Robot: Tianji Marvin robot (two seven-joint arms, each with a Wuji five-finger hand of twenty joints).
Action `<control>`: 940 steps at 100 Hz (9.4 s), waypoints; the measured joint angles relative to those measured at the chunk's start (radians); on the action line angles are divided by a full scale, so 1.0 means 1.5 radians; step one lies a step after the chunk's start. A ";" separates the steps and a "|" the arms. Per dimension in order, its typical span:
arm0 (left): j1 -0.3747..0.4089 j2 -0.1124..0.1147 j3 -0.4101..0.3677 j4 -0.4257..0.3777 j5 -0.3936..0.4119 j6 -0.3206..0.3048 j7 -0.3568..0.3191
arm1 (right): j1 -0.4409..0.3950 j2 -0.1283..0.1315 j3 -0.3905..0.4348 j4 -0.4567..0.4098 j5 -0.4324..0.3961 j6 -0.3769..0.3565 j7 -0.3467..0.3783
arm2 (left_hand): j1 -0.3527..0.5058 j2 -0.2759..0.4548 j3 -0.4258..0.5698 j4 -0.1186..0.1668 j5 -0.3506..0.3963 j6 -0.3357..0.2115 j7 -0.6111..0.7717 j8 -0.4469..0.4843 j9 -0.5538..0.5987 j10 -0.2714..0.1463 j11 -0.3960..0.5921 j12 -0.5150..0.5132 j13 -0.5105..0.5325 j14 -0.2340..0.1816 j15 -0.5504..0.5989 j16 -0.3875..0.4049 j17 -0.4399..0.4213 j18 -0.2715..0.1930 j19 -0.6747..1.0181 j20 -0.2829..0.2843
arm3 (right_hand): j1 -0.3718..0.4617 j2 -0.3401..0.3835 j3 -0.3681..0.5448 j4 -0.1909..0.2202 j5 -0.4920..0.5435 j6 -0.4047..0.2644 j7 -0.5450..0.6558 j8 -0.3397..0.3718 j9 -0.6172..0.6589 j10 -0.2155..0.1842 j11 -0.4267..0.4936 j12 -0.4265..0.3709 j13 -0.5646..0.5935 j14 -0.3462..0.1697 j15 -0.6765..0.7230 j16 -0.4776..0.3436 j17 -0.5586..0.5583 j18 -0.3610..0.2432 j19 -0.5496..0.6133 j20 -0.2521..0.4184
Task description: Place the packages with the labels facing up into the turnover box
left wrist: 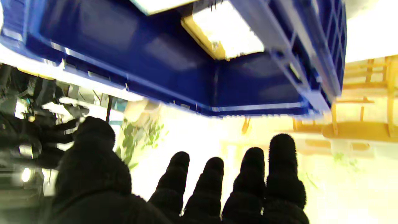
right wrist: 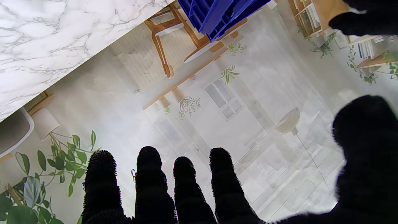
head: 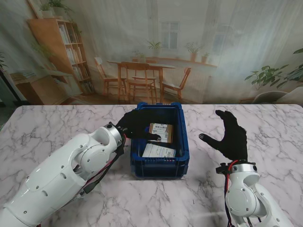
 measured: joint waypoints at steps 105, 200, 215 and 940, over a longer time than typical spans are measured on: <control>0.299 -0.054 -0.298 -0.043 -0.189 -0.099 0.325 | 0.027 0.008 -0.006 0.004 0.047 -0.073 0.056 | 0.051 0.051 0.005 0.000 0.157 0.014 0.085 0.127 0.162 -0.026 0.110 0.135 0.106 -0.025 0.039 0.122 -0.036 0.008 0.089 0.073 | 0.000 0.031 0.001 0.000 0.014 -0.059 0.032 -0.014 0.018 -0.048 0.036 0.017 0.003 -0.016 0.000 0.000 0.016 -0.008 0.001 0.016; 0.301 -0.063 -0.290 0.004 -0.209 -0.069 0.315 | 0.138 0.063 -0.075 -0.069 0.062 -0.065 0.355 | 0.051 0.057 0.005 0.000 0.158 0.014 0.088 0.127 0.162 -0.025 0.115 0.142 0.106 -0.019 0.044 0.136 -0.057 0.010 0.090 0.091 | 0.002 0.175 -0.108 0.003 0.042 0.027 -0.005 -0.048 0.063 -0.004 0.050 0.029 0.051 -0.017 0.000 0.000 0.063 -0.073 0.148 -0.025; 0.303 -0.063 -0.295 0.005 -0.210 -0.069 0.315 | 0.207 0.071 -0.132 -0.052 0.063 -0.049 0.394 | 0.051 0.057 0.005 0.000 0.158 0.014 0.088 0.127 0.162 -0.025 0.115 0.142 0.106 -0.019 0.044 0.136 -0.057 0.010 0.090 0.091 | 0.002 0.193 -0.117 0.003 0.053 0.049 -0.009 -0.048 0.070 0.008 0.060 0.036 0.065 -0.017 0.002 0.000 0.070 -0.091 0.196 -0.041; 0.289 -0.060 -0.252 0.030 -0.232 -0.061 0.325 | 0.054 0.018 -0.013 0.059 0.015 -0.248 0.044 | 0.051 0.083 0.005 0.000 0.162 0.014 0.087 0.127 0.112 -0.019 0.060 0.099 0.076 -0.020 0.007 0.097 -0.085 0.017 0.029 0.083 | 0.001 0.307 -0.206 0.024 0.176 -0.067 0.074 -0.007 0.250 -0.092 0.016 0.025 0.129 -0.087 0.034 -0.007 0.065 -0.052 0.194 -0.099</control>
